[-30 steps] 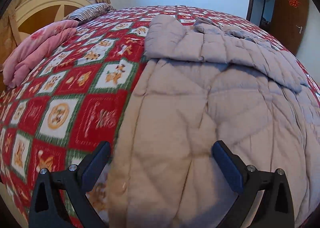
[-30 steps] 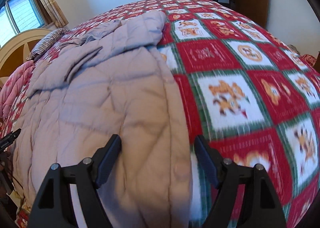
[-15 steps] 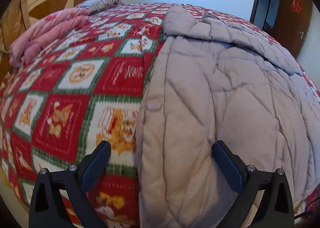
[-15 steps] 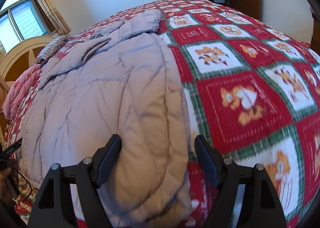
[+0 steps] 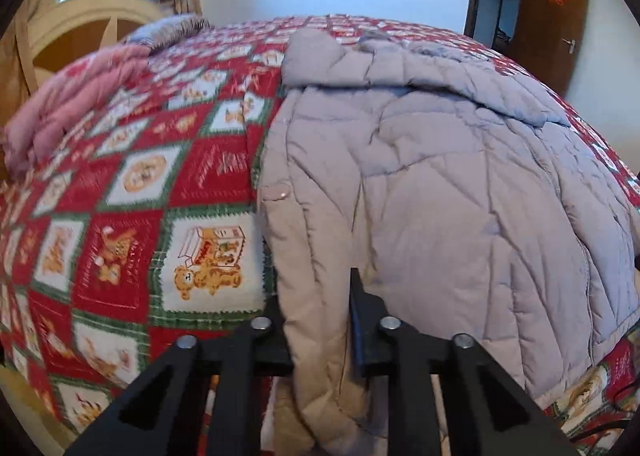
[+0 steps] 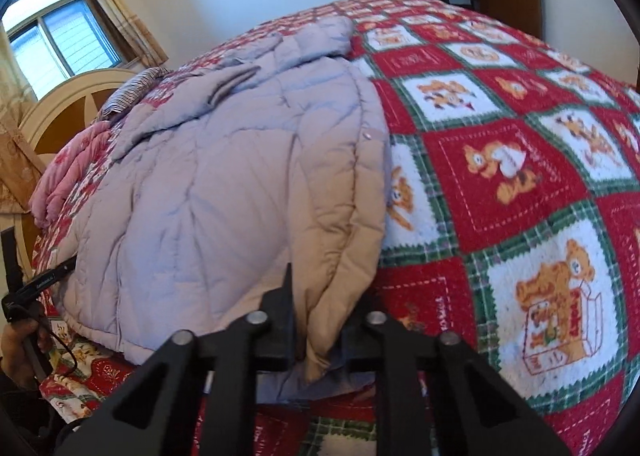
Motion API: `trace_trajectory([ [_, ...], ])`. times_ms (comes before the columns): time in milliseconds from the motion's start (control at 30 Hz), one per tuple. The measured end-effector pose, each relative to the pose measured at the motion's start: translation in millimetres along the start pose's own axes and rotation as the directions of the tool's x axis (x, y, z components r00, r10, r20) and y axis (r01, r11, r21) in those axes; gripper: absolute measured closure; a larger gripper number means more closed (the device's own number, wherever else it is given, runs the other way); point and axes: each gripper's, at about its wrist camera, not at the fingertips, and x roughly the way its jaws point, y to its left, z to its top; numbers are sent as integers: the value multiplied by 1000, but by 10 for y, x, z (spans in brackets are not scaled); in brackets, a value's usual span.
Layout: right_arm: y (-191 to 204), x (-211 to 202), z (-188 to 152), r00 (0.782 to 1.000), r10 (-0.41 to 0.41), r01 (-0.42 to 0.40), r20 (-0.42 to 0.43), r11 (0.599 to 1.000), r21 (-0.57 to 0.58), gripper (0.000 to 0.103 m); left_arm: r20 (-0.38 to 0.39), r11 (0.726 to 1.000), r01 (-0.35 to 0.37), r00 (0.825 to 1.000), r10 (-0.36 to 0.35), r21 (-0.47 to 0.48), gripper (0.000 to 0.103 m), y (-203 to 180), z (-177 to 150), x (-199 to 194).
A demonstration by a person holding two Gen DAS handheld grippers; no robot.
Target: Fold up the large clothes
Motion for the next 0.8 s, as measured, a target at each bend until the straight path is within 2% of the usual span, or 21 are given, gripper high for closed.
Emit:
trace_trajectory([
  [133, 38, -129, 22, 999, 30, -30, 28, 1000, 2, 91, 38, 999, 53, 998, -53, -12, 93, 94, 82, -220],
  [200, 42, -266, 40, 997, 56, -56, 50, 998, 4, 91, 66, 994, 107, 992, -105, -23, 94, 160, 149, -405],
  [267, 70, -399, 60, 995, 67, -66, 73, 998, -7, 92, 97, 992, 129, 987, -127, -16, 94, 196, 199, -578],
  [433, 166, -765, 92, 985, 106, -103, 135, 994, -33, 92, 191, 970, 240, 954, -232, -20, 95, 293, 349, -1116],
  [533, 250, -1116, 161, 968, 142, -134, 206, 990, -51, 92, 259, 959, 284, 926, -274, -1, 95, 331, 456, -1490],
  [667, 378, -1607, 318, 929, 182, -159, 323, 983, -94, 93, 339, 949, 314, 891, -303, 21, 95, 408, 578, -1834],
  [733, 407, -1722, 422, 912, 190, -161, 363, 981, -109, 93, 359, 954, 297, 886, -292, 44, 95, 425, 700, -1806],
  [800, 420, -1676, 602, 904, 182, -146, 386, 982, -120, 93, 366, 951, 306, 882, -298, 37, 94, 437, 908, -1579],
])
